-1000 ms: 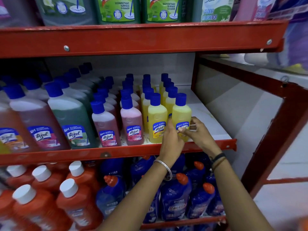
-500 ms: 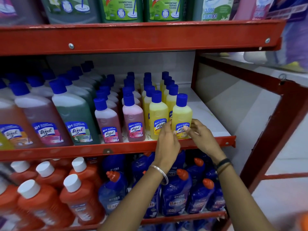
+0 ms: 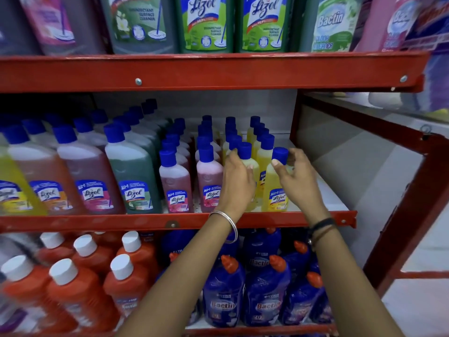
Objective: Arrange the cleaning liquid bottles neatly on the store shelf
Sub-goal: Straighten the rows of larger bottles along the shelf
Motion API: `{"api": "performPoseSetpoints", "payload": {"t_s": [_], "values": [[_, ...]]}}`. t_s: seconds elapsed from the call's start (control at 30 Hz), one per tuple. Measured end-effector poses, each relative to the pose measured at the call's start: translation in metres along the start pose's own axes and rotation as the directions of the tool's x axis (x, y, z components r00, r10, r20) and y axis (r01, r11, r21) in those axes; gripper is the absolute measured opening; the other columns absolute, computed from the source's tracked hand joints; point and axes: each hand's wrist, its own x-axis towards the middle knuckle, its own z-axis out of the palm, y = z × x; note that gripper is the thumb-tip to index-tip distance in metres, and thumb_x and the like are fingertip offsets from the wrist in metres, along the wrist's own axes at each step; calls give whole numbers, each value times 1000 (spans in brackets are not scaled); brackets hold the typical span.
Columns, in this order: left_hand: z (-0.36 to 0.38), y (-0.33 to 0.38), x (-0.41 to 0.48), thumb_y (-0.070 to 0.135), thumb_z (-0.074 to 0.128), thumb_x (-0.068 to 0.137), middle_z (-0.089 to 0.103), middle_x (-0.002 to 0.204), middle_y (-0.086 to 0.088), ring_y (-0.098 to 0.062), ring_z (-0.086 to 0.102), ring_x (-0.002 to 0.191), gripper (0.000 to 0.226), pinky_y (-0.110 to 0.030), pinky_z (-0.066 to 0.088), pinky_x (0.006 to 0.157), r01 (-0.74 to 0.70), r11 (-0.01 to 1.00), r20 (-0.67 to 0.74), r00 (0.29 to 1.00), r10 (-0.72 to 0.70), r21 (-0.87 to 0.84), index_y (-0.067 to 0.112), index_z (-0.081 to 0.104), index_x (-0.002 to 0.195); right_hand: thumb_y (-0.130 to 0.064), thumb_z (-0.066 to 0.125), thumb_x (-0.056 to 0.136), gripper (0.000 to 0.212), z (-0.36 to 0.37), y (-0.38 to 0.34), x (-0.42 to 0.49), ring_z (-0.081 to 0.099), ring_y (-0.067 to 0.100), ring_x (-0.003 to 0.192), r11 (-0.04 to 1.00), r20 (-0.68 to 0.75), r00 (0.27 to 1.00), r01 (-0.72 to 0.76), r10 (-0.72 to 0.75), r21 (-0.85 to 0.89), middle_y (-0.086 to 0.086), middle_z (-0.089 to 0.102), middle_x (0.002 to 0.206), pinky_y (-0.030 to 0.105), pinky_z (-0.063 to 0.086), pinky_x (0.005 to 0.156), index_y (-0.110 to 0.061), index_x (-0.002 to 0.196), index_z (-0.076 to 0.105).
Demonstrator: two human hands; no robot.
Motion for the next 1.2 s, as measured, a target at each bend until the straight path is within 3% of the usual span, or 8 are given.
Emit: {"api": "performPoseSetpoints", "payload": {"t_s": [0.33, 0.5, 0.67, 0.73, 0.8, 0.93, 1.07, 1.2], "values": [[-16, 0, 6, 5, 55, 89, 59, 108, -17, -27, 59, 97, 28, -34, 47, 73, 76, 997, 154, 985, -79, 27, 4, 44, 115, -35, 50, 92, 32, 3, 7, 0, 58, 24, 97, 1000, 43, 999, 0, -1, 6, 11, 65, 108, 31, 40, 76, -11, 113, 55], [-21, 2, 8, 10, 57, 89, 59, 112, -15, -25, 57, 100, 31, -32, 45, 79, 78, 995, 218, 972, -90, 65, 6, 43, 117, -38, 52, 90, 40, 2, 5, -4, 54, 23, 113, 998, 45, 998, -41, 40, 41, 9, 60, 121, 30, 40, 86, -12, 120, 52], [-43, 3, -6, 13, 55, 91, 53, 118, -12, -22, 51, 111, 32, -33, 44, 92, -149, 968, 3, 988, 152, 200, 5, 46, 120, -30, 57, 90, 39, 3, -30, -33, 47, 15, 115, 973, -424, 889, 220, -172, 67, 5, 52, 120, 22, 38, 97, -7, 120, 50], [-58, 2, -7, 9, 51, 91, 50, 115, -15, -24, 49, 104, 28, -34, 44, 88, -213, 930, -179, 945, 274, 299, 3, 46, 118, -24, 57, 90, 32, 9, -43, -37, 53, 13, 109, 941, -361, 891, 327, -276, 88, 1, 54, 115, 22, 44, 94, -9, 118, 51], [-71, -2, 4, 9, 52, 90, 46, 118, -18, -28, 46, 106, 34, -36, 41, 92, -135, 935, -231, 948, 218, 327, 2, 42, 122, -24, 57, 90, 41, 20, -52, -32, 52, 13, 115, 958, -155, 957, 264, -245, 115, 2, 55, 123, 24, 43, 98, -11, 127, 44], [-82, -5, 21, 13, 52, 92, 57, 111, -25, -38, 57, 101, 38, -41, 47, 79, 46, 968, -37, 999, -38, 248, -2, 35, 122, -24, 56, 91, 59, 42, -52, -19, 50, 21, 124, 997, 56, 995, 81, -82, 17, 10, 52, 135, 25, 39, 96, -8, 140, 28], [-85, -5, 21, 8, 49, 93, 62, 103, -24, -32, 59, 82, 29, -31, 40, 62, 60, 957, 44, 996, -76, 285, -3, 41, 118, -27, 51, 93, 47, 47, -47, -15, 62, 27, 94, 994, 42, 998, 51, -48, -94, 12, 66, 101, 29, 41, 69, -5, 132, 38], [-90, -5, 21, 1, 51, 90, 60, 104, -22, -27, 55, 81, 31, -30, 39, 64, 42, 948, 106, 991, -80, 316, -2, 41, 119, -28, 51, 93, 34, 47, -47, -12, 60, 30, 79, 986, 61, 997, 62, -53, -154, 15, 64, 87, 32, 36, 60, -3, 117, 47]]}}
